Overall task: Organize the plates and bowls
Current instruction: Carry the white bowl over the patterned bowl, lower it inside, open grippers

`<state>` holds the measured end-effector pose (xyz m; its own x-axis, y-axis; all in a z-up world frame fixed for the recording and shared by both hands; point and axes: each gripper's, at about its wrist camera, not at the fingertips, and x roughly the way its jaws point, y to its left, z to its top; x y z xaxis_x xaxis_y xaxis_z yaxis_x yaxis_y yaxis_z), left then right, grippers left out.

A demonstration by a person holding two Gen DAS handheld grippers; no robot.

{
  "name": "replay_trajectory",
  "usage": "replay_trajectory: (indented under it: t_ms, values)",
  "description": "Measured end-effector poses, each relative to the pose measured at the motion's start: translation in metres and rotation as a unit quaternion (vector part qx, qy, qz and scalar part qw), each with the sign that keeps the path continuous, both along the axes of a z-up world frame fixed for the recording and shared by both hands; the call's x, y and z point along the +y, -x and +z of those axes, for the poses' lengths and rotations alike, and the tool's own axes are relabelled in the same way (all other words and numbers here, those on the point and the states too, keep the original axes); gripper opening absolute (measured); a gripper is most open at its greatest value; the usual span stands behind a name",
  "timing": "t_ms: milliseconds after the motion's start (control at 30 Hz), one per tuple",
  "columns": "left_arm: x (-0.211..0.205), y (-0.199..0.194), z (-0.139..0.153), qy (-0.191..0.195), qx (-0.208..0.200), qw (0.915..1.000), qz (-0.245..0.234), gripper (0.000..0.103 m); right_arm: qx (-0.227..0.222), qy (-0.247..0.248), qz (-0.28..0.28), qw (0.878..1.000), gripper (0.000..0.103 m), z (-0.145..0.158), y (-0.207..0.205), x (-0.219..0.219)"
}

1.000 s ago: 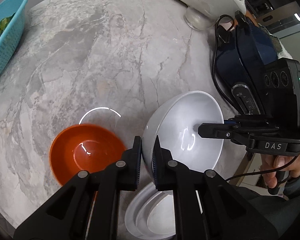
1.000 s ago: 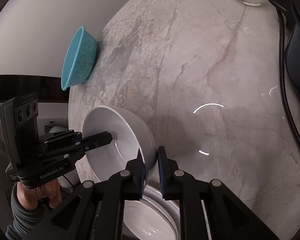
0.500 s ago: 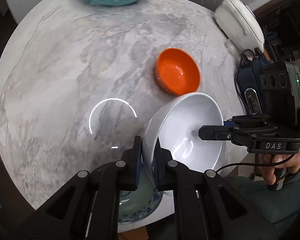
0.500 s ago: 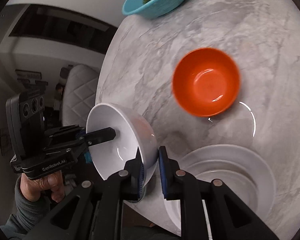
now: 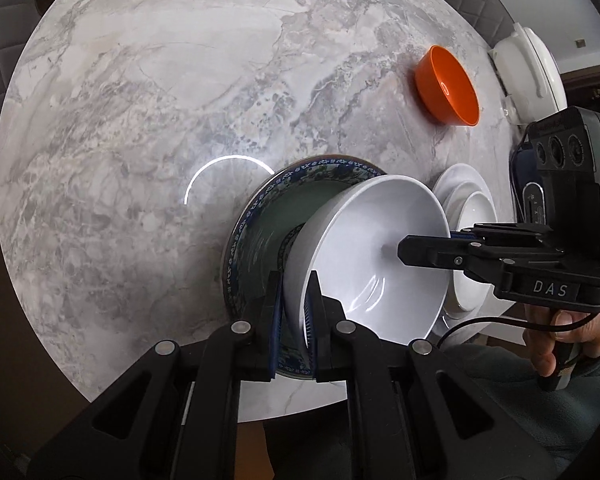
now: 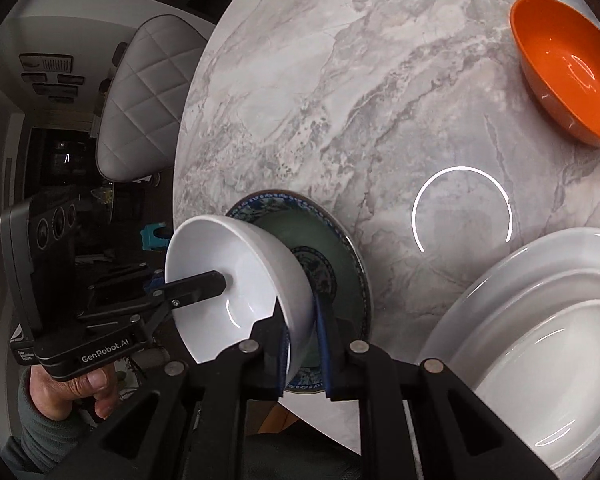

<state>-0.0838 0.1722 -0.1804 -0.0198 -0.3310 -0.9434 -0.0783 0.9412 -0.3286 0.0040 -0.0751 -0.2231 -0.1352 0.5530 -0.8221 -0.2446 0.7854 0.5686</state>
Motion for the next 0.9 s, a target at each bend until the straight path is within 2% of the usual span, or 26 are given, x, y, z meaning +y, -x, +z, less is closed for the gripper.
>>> replay_trajectory:
  t_ms: [267,433,533,567,633,667,700,900]
  values:
    - [-0.012,0.005,-0.015,-0.035,0.002,0.9993,-0.009,0.009,-0.001,0.039,0.002,0.999,0.013,-0.02,0.0,0.009]
    - [-0.015,-0.007,-0.02,-0.046,-0.006,0.9989,-0.003,0.012,-0.015,0.056,0.013,0.998,0.012,-0.018,0.003,0.013]
    - [-0.017,-0.011,-0.019,-0.04,-0.015,0.9991,-0.003,0.022,-0.021,0.066,0.015,0.997,0.011,-0.019,0.002,0.018]
    - [-0.018,-0.011,-0.016,-0.035,-0.02,0.9992,-0.002,0.03,-0.024,0.069,0.016,0.997,0.011,-0.018,0.002,0.019]
    - [-0.022,-0.017,-0.013,-0.025,-0.03,0.9992,0.0,0.052,-0.033,0.078,0.023,0.996,0.013,-0.016,0.003,0.021]
    - [-0.023,-0.017,-0.01,-0.014,-0.036,0.9993,0.001,0.067,-0.036,0.083,0.028,0.996,0.013,-0.016,0.003,0.024]
    - [-0.024,-0.016,-0.007,-0.008,-0.039,0.9992,0.001,0.074,-0.039,0.088,0.031,0.995,0.012,-0.015,0.004,0.022]
    - [-0.017,-0.015,0.01,-0.012,-0.05,0.9985,0.018,0.079,-0.049,0.088,0.024,0.995,0.016,-0.01,0.003,0.02]
